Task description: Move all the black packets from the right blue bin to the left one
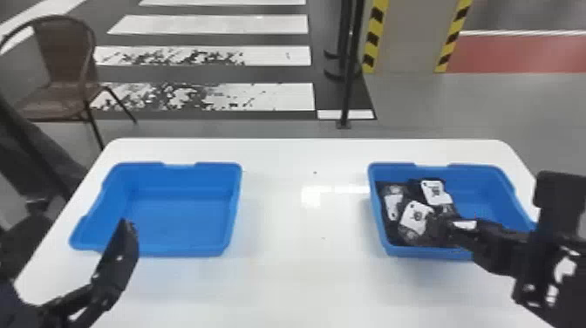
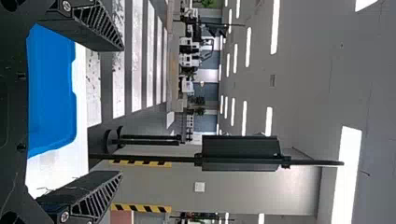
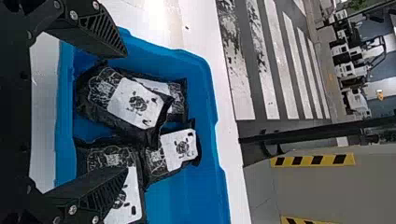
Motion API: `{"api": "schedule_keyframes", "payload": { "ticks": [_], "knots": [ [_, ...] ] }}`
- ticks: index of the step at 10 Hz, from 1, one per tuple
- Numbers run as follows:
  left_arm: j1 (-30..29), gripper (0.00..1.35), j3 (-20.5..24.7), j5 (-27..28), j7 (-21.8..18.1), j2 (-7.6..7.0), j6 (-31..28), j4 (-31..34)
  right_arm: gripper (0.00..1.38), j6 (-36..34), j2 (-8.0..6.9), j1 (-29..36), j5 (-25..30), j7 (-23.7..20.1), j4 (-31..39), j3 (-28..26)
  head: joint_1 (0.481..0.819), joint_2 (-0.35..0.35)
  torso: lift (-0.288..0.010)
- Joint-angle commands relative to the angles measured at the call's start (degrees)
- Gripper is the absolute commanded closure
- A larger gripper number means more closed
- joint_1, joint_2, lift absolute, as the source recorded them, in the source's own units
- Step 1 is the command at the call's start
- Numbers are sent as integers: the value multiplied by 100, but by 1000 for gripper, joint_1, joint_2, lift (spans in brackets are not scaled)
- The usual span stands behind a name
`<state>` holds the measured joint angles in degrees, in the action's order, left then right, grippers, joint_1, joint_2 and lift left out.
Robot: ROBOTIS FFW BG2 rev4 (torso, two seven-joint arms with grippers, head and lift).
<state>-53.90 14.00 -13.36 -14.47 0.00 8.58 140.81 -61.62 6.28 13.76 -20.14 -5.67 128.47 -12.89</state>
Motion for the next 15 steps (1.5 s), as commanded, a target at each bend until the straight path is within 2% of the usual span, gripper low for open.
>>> {"api": "schedule_keyframes", "payload": {
  "ticks": [1,3,6,9,13,15],
  "knots": [
    [61,91,-40,-24,-38,15,0,-54,165,-138,13,-434,14,66,-353,55,695,17,-140],
    [103,87,-143,-69,-65,-62,-28,-96,165,-152,22,-814,-31,101,-902,158,695,9,-140],
    [117,90,-177,-104,-91,-62,-14,-139,165,-166,22,-1067,-180,215,-1520,340,695,12,-140],
    [202,91,-223,-92,-170,-88,-14,-223,165,-152,57,-1278,-637,286,-1900,603,695,38,-140],
    [202,96,-200,-138,-188,-97,56,-237,165,-236,48,-1025,-774,795,-1478,660,695,66,-140],
    [216,96,-200,-149,-188,-97,56,-265,170,-236,40,-1025,-808,874,-1563,660,695,63,-140]
  ]
}}
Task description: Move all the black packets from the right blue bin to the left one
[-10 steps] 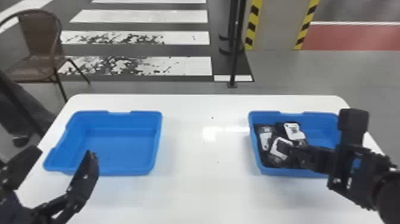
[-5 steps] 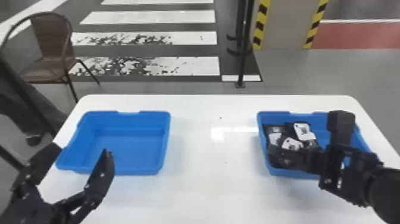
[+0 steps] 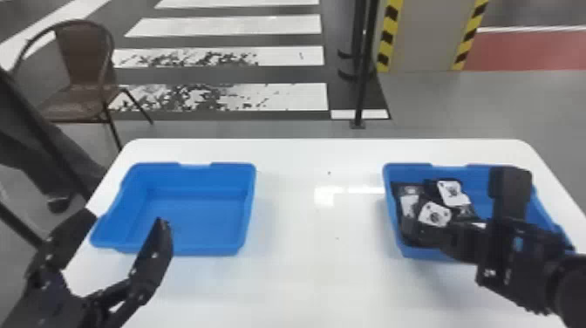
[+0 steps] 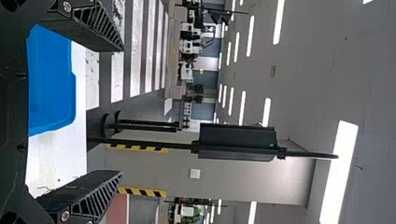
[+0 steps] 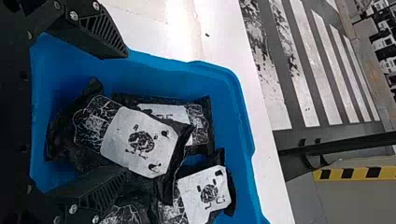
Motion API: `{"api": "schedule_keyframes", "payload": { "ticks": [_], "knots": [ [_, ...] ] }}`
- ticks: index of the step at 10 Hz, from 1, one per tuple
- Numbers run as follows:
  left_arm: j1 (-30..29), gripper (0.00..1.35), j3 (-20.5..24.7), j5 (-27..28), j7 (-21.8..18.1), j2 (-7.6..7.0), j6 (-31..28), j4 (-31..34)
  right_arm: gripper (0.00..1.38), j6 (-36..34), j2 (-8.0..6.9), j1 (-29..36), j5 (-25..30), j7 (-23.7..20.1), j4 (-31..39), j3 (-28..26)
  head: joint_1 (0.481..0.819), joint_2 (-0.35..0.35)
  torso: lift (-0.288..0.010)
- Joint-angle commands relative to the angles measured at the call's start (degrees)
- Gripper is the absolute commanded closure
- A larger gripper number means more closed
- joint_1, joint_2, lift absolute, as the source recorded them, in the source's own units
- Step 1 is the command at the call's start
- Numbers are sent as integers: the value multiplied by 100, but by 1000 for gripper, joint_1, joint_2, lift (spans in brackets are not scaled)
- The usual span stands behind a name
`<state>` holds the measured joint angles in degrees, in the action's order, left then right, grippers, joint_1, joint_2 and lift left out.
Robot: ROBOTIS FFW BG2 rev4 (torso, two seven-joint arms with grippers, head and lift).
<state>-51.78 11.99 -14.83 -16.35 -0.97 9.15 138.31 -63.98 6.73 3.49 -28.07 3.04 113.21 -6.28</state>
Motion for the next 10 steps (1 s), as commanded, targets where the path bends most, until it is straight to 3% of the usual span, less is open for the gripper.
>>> {"api": "schedule_keyframes", "payload": {
  "ticks": [1,7,9,10],
  "knots": [
    [4,96,0,-3,-9,0,14,-14,188,28,-5,2,-4,21,-106,-12,695,63,-140],
    [46,96,-23,-25,-70,-9,70,-113,209,323,-5,-180,-186,135,-767,-103,695,38,-140],
    [60,96,-23,-25,-79,-9,98,-155,456,295,-5,-180,-438,135,-950,-103,695,41,-140],
    [74,96,-23,-25,-88,-9,98,-155,702,141,3,-208,-438,135,-936,-103,695,47,-140]
  ]
}}
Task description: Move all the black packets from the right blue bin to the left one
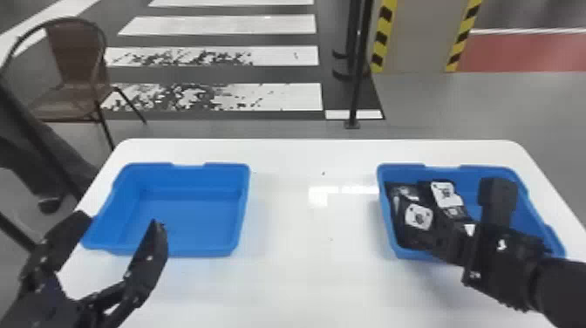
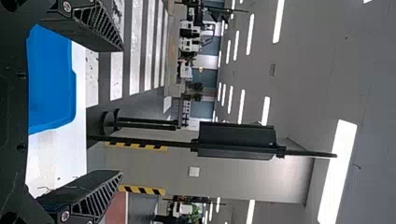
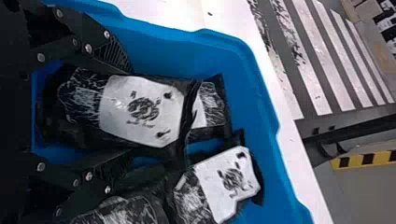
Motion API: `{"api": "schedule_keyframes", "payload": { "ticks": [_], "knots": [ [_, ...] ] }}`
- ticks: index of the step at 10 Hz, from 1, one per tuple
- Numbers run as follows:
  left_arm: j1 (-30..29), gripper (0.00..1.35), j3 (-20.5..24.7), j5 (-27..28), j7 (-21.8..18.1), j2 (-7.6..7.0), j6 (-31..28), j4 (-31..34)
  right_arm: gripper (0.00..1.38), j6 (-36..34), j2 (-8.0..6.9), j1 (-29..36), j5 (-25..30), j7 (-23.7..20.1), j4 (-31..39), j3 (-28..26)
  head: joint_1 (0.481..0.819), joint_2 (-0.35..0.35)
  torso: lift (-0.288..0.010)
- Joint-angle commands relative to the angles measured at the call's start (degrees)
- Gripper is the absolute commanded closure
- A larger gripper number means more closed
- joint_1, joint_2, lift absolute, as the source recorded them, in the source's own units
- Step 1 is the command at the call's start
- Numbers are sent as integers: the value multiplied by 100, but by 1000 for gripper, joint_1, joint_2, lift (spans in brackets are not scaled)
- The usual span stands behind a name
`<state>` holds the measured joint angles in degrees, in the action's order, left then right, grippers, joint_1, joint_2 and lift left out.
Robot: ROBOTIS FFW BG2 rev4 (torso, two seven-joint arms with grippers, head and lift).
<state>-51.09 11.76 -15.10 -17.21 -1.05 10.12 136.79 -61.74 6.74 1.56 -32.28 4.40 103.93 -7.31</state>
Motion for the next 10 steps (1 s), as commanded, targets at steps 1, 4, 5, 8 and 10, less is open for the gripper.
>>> {"api": "schedule_keyframes", "payload": {
  "ticks": [1,4,5,8,10],
  "knots": [
    [-9,96,1,-21,-1,0,29,-17,960,-98,3,-16,-131,-1,35,0,695,55,-140],
    [-9,96,1,-67,-1,0,99,-45,1059,577,-50,266,-280,8,681,11,695,69,-140],
    [-9,98,1,-90,-1,0,128,-59,1061,873,-59,406,-314,34,963,11,695,71,-140],
    [-9,96,1,-124,-1,9,170,-101,1062,1984,-6,687,-703,-458,1497,11,695,77,-140],
    [19,98,12,-101,-1,35,128,-101,1062,2968,99,814,-863,-1504,1328,11,695,97,-140]
  ]
}}
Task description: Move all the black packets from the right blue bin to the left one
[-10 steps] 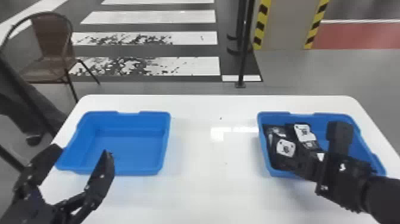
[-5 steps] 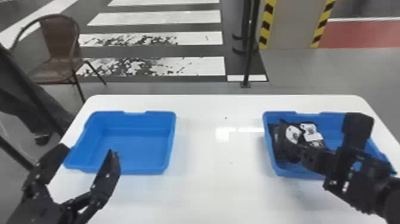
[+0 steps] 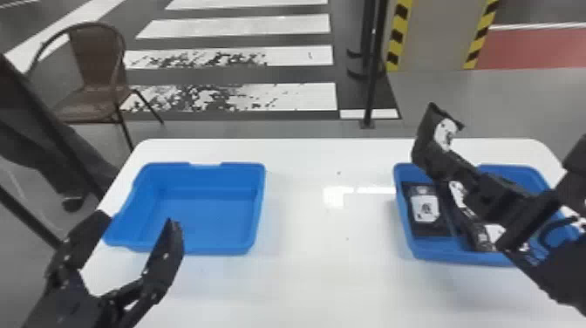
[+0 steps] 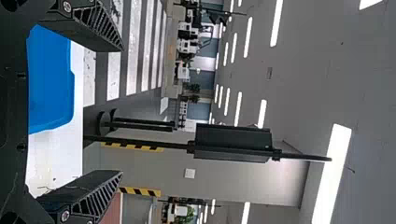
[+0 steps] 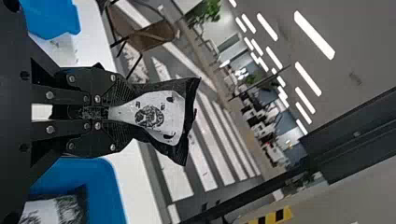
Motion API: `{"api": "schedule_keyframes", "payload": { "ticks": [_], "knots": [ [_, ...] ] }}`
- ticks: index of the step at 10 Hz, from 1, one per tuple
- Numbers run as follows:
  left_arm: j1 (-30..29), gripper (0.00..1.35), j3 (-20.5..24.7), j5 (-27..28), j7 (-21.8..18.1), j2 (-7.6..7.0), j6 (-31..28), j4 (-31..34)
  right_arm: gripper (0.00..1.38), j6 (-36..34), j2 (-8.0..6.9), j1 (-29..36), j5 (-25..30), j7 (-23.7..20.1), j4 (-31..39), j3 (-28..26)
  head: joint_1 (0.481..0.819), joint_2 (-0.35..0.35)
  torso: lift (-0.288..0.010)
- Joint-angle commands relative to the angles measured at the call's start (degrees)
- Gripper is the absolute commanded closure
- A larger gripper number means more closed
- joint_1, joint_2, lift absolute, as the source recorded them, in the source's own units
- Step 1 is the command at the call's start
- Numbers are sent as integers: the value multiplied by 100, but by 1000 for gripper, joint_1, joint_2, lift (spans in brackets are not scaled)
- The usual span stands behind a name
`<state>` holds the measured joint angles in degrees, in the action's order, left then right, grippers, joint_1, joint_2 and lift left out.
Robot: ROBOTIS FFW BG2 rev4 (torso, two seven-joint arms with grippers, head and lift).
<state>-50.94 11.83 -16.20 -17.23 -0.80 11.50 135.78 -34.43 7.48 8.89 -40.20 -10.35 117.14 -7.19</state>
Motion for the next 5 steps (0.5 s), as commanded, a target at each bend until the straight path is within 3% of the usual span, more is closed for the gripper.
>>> {"api": "schedule_keyframes", "payload": {
  "ticks": [1,3,5],
  "knots": [
    [3,98,5,9,0,9,-24,0,1061,715,-1,306,-287,-265,35,67,695,101,-140],
    [60,98,-52,-3,0,9,-123,0,1062,1756,8,221,-241,-1338,-781,170,695,111,-140],
    [102,98,-155,-14,-35,-43,-306,98,1062,1939,175,292,-47,-1768,-753,662,695,114,-140]
  ]
}}
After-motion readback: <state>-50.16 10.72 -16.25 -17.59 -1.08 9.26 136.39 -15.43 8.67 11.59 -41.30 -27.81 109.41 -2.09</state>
